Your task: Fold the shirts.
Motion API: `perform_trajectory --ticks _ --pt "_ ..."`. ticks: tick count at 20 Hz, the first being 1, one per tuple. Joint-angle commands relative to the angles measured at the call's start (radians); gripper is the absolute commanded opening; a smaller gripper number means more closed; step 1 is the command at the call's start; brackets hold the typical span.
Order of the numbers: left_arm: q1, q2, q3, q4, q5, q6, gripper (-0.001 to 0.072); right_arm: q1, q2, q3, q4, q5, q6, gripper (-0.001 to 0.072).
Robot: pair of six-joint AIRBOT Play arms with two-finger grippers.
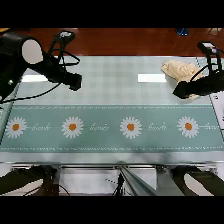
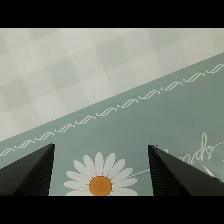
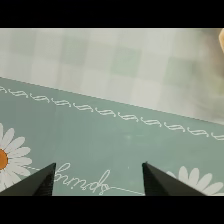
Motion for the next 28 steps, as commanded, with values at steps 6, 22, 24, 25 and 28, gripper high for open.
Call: perform_trajectory --ticks 6,22,24,25,28 --pt "-0.001 0.0 0.001 0.0 0.0 0.0 0.0712 0.001 -0.001 0.001 0.0 0.0 0.0 0.0604" --pt "0.004 -0.001 0.001 0.002 0.189 0.001 0.0712 -0.04 -0.075 0.001 -0.371 -0.557 0.214 0.0593" --pt "0.004 -0.001 0.001 0.001 0.207 0.001 0.0712 -0.101 -0.127 0.001 -0.373 -0.602 0.252 0.0593" --pt "0.004 0.0 0.001 0.001 0.206 0.0 0.0712 -0.136 -0.158 0.001 -0.366 -0.611 0.263 0.0593" --pt "0.003 0.0 0.001 0.001 0.193 0.0 0.0712 -0.243 -0.259 0.001 -0.269 -0.612 0.277 0.0594"
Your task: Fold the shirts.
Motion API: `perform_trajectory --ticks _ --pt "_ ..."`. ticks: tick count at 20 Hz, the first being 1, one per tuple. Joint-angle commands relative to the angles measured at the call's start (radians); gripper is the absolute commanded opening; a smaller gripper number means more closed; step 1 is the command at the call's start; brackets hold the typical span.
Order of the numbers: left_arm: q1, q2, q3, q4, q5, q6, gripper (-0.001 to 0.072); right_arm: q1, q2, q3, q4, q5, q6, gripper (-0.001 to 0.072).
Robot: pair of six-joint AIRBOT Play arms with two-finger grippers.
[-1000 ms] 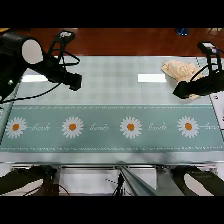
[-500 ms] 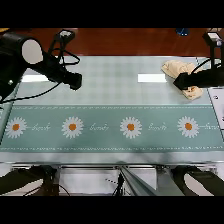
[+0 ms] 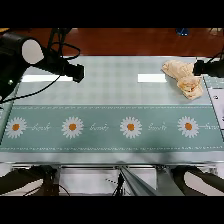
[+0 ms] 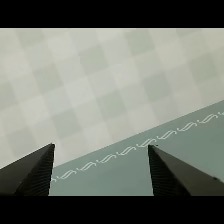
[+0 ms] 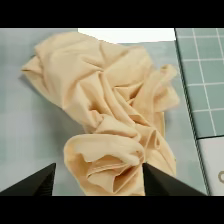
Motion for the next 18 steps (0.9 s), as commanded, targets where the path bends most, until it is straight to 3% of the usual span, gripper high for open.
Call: perform_trajectory --ticks 1,8,13,14,15,17,18 --pt "0.0 0.0 0.001 0.0 0.005 0.0 0.0712 -0.116 -0.113 0.001 0.098 -0.044 0.04 0.0594" --pt "0.0 0.0 0.001 0.0 -0.039 0.0 0.0712 -0.178 -0.293 0.001 0.314 -0.138 0.012 0.0594" --pt "0.0 0.0 0.001 0.0 -0.039 0.0 0.0712 -0.158 -0.396 0.001 0.505 -0.309 -0.062 0.0591" --pt "0.0 0.0 0.001 0.0 -0.039 0.0 0.0712 -0.151 -0.411 0.001 0.512 -0.323 -0.061 0.0534" --pt "0.0 0.0 0.001 0.0 -0.039 0.0 0.0712 -0.144 -0.425 0.001 0.512 -0.331 -0.062 0.0393" --pt "0.0 0.0 0.001 0.0 -0.039 0.0 0.0712 -0.14 -0.436 0.001 0.518 -0.337 -0.062 0.0033" --pt "0.0 0.0 0.001 0.0 -0.039 0.0 0.0712 -0.14 -0.428 0.001 0.525 -0.344 -0.062 0.0018"
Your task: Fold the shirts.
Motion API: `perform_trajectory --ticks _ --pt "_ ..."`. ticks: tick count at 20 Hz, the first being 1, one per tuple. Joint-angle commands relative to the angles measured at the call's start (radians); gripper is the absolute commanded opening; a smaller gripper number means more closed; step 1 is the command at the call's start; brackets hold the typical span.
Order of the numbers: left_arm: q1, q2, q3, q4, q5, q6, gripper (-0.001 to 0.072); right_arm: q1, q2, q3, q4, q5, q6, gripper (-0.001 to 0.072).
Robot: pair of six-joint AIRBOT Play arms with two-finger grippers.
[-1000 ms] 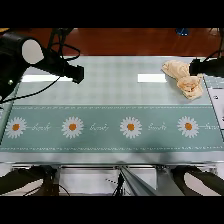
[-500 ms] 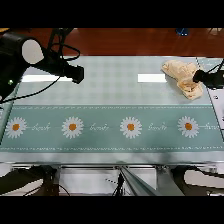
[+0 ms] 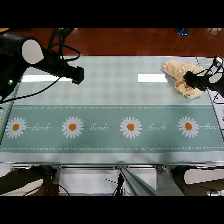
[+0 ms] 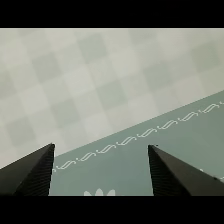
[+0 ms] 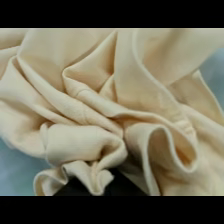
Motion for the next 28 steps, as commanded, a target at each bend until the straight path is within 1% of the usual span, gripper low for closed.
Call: perform_trajectory --ticks 1,3,4,6,8,10,14,17,20,22,24,25,28 --pt "0.0 0.001 0.001 0.0 0.0 0.0 0.0712 0.006 0.003 0.001 0.038 -0.047 -0.011 0.0019" --pt "0.0 0.003 0.008 0.0 -0.001 0.0 0.0712 0.006 0.077 0.011 0.039 -0.037 -0.041 0.0018" --pt "0.0 0.003 0.023 0.0 -0.002 0.0 0.0712 0.006 0.129 0.022 0.04 -0.02 -0.075 0.0017" --pt "-0.004 0.009 0.077 0.0 -0.002 0.0 0.0712 0.006 0.259 0.056 0.074 0.043 -0.178 0.0017" --pt "-0.009 0.027 0.159 0.0 -0.004 0.0 0.0712 0.006 0.401 0.107 0.13 0.114 -0.262 0.0018" --pt "-0.017 0.053 0.259 0.0 -0.025 0.0 0.0712 0.006 0.546 0.152 0.209 0.154 -0.319 0.0018" --pt "-0.042 0.131 0.437 -0.006 -0.075 0.0 0.0711 0.006 0.79 0.238 0.3 0.222 -0.338 0.0018" --pt "-0.056 0.209 0.476 -0.032 -0.09 -0.001 0.0712 0.006 0.915 0.268 0.325 0.246 -0.334 0.0017" --pt "-0.056 0.258 0.476 -0.045 -0.164 -0.019 0.0711 0.006 0.974 0.271 0.327 0.293 -0.333 0.0017" --pt "-0.056 0.262 0.476 -0.045 -0.25 -0.026 0.0711 0.006 0.966 0.27 0.323 0.389 -0.333 0.0017" --pt "-0.056 0.257 0.472 -0.045 -0.313 -0.027 0.0711 0.012 0.917 0.27 0.327 0.507 -0.332 0.0017" --pt "-0.056 0.255 0.469 -0.045 -0.324 -0.027 0.0711 0.034 0.887 0.27 0.327 0.552 -0.328 0.0017" --pt "-0.056 0.255 0.438 -0.045 -0.323 -0.026 0.0711 0.196 0.767 0.27 0.322 0.664 -0.326 0.0017"
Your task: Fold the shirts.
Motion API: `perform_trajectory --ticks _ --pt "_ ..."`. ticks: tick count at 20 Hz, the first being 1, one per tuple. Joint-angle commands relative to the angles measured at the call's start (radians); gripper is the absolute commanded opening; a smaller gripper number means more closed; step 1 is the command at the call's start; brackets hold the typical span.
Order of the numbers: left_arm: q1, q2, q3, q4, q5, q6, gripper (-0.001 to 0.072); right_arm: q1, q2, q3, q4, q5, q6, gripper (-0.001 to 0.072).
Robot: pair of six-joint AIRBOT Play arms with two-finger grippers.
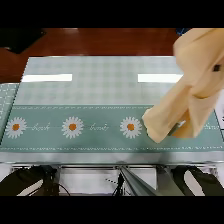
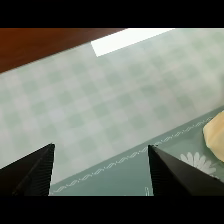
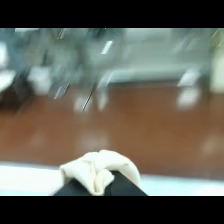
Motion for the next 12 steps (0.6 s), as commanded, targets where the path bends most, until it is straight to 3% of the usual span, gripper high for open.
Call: perform_trajectory --ticks 1,7,11,12 --pt "0.0 0.003 -0.031 -0.002 -0.038 -0.002 0.0711 0.188 -0.124 0.002 -0.005 0.143 0.005 0.0017" --pt "0.003 0.003 -0.123 0.137 -0.042 0.007 0.0711 0.676 -0.435 0.002 -0.188 0.056 0.063 0.0018" --pt "0.003 0.003 -0.277 0.144 -0.056 0.006 0.0711 0.795 -0.613 0.002 -0.189 0.03 0.065 0.002" --pt "0.003 0.003 -0.324 0.144 -0.055 0.006 0.0711 0.796 -0.635 0.002 -0.189 0.03 0.065 0.0057"
